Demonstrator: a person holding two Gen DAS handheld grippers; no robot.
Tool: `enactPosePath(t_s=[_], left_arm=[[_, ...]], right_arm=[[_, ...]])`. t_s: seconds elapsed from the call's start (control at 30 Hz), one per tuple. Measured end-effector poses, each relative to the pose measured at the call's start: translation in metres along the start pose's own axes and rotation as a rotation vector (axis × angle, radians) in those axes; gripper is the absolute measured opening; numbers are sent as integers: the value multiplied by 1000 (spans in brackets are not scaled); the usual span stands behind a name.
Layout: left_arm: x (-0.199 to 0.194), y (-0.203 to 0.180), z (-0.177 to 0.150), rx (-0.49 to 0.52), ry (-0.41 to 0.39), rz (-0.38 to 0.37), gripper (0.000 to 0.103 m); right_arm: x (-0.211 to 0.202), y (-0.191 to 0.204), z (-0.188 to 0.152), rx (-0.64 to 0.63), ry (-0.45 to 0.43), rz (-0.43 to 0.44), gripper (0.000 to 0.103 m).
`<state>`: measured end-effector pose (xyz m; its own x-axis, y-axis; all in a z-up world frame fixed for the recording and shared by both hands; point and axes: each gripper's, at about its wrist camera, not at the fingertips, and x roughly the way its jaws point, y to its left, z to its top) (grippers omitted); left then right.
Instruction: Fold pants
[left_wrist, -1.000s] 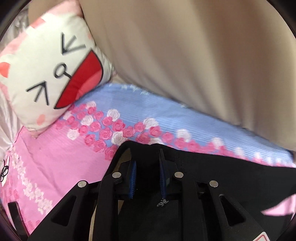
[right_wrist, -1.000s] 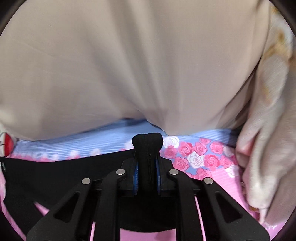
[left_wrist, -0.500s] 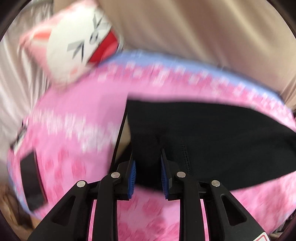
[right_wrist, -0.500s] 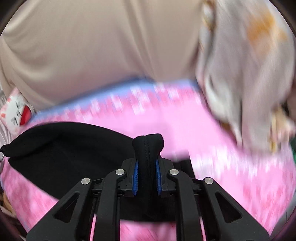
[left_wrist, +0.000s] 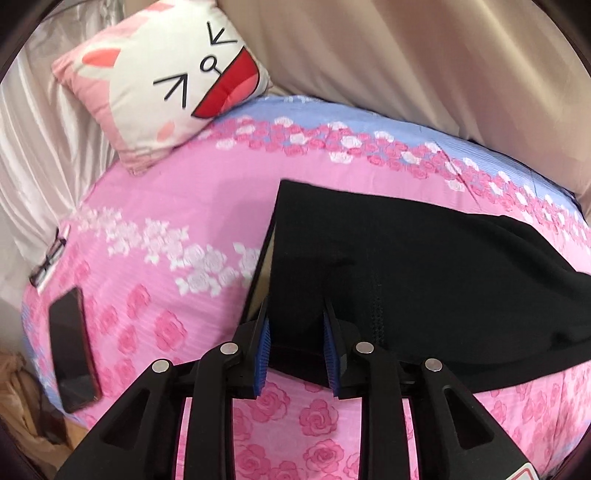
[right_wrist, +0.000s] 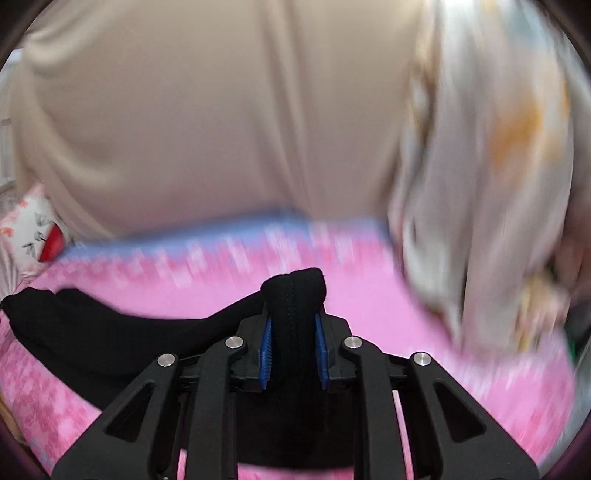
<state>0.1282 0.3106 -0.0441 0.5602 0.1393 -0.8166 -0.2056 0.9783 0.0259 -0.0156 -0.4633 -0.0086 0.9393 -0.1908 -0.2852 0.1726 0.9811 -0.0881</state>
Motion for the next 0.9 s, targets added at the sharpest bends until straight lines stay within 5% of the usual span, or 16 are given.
enactPosePath(t_s=[0.07, 0.13, 0.2, 0.3, 0.4, 0.57, 0.63, 0.67, 0.7, 0.77, 0.87, 0.9], left_arm=[[-1, 3, -2, 17, 7, 20, 24], [5, 7, -8, 28, 28, 32, 25], [11, 14, -16, 18, 59, 23, 25], [22, 21, -28, -1, 90, 35, 27], [26, 22, -29, -12, 88, 28, 27], [28, 18, -24, -16, 83, 34, 28], [29, 18, -23, -27, 83, 31, 28], [30, 19, -24, -29, 84, 30, 28], [31, 19, -24, -32, 86, 30, 28], [32, 21, -24, -40, 91, 25, 28], [31, 23, -24, -35, 97, 23, 29], [31, 24, -25, -30, 98, 22, 29]], right_arm=[[4, 9, -21, -173, 80, -48, 25], [24, -3, -58, -199, 282, -85, 42], [30, -20, -100, -191, 455, -160, 43], [3, -38, -114, -38, 447, -153, 47], [-16, -54, -97, 204, 377, -106, 84], [18, -70, -74, 494, 416, 13, 83], [53, -72, -83, 568, 529, 31, 68], [76, -67, -90, 567, 612, 62, 26], [84, -60, -88, 566, 631, 71, 7], [83, -44, -60, 487, 562, 67, 7], [31, -12, 10, 270, 247, 107, 6], [14, -1, 19, 149, 196, 50, 7]])
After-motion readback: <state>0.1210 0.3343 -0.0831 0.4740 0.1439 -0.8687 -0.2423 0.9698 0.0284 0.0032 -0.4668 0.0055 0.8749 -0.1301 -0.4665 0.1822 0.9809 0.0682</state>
